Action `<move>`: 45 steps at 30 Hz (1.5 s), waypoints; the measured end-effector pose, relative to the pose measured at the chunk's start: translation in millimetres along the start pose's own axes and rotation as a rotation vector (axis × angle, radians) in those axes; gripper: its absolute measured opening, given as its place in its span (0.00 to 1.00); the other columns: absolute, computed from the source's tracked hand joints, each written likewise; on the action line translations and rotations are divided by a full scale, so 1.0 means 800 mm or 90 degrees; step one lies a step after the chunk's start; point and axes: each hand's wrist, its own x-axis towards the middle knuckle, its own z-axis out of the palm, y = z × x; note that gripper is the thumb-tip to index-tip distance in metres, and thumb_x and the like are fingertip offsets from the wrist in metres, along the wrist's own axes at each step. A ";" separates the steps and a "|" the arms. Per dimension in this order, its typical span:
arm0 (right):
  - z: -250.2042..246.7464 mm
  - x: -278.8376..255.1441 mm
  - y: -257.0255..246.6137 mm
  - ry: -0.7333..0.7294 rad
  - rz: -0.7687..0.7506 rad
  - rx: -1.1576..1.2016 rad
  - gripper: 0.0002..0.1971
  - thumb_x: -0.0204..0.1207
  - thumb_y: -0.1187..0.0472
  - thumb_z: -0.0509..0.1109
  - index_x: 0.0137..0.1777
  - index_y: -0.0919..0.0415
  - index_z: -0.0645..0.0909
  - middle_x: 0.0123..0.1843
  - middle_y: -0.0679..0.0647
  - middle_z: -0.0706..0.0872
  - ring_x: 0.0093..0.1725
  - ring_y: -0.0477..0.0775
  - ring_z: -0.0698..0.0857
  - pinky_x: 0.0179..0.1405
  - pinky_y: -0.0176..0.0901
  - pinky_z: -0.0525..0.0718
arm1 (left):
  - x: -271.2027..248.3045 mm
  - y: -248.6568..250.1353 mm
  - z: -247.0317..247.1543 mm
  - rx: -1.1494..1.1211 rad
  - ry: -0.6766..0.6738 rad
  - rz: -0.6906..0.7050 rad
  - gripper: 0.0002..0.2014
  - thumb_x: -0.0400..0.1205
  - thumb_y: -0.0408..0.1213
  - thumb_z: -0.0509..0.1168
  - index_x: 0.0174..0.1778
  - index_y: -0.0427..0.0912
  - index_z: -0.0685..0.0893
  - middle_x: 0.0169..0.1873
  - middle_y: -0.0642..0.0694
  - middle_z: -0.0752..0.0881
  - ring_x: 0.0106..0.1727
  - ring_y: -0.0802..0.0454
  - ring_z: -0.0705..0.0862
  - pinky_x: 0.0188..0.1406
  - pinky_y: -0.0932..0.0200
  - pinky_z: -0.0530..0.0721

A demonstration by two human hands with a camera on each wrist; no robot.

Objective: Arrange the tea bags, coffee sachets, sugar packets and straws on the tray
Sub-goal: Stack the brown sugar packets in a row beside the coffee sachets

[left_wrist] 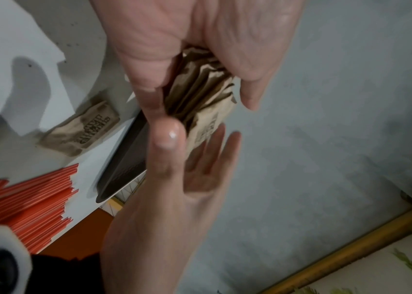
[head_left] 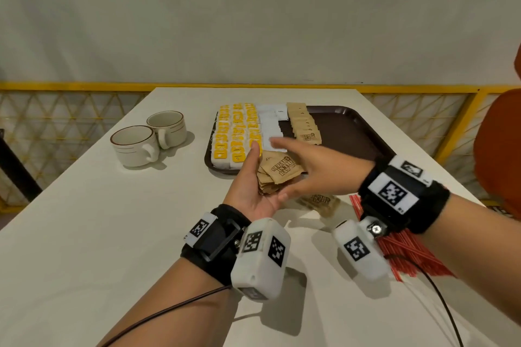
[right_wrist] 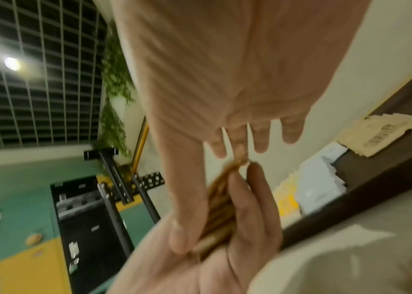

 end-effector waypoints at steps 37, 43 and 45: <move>0.008 0.026 -0.028 0.079 -0.030 -0.272 0.26 0.72 0.33 0.66 0.66 0.44 0.74 0.61 0.42 0.82 0.72 0.45 0.71 0.79 0.64 0.44 | -0.004 -0.003 -0.005 -0.043 -0.167 0.094 0.28 0.49 0.32 0.87 0.46 0.35 0.91 0.52 0.35 0.89 0.53 0.40 0.89 0.47 0.41 0.88; -0.009 0.021 -0.033 -0.031 0.008 -0.259 0.27 0.67 0.38 0.76 0.60 0.47 0.71 0.47 0.38 0.74 0.63 0.46 0.71 0.78 0.65 0.51 | -0.004 -0.001 -0.007 -0.009 -0.109 0.052 0.27 0.55 0.37 0.86 0.50 0.34 0.90 0.54 0.34 0.88 0.53 0.41 0.89 0.46 0.45 0.89; -0.008 0.022 -0.033 -0.073 0.017 -0.306 0.24 0.68 0.41 0.76 0.57 0.49 0.69 0.44 0.37 0.73 0.60 0.46 0.72 0.78 0.66 0.53 | -0.007 -0.001 -0.002 0.021 -0.072 0.049 0.24 0.65 0.42 0.78 0.54 0.35 0.87 0.54 0.34 0.88 0.52 0.41 0.89 0.49 0.44 0.88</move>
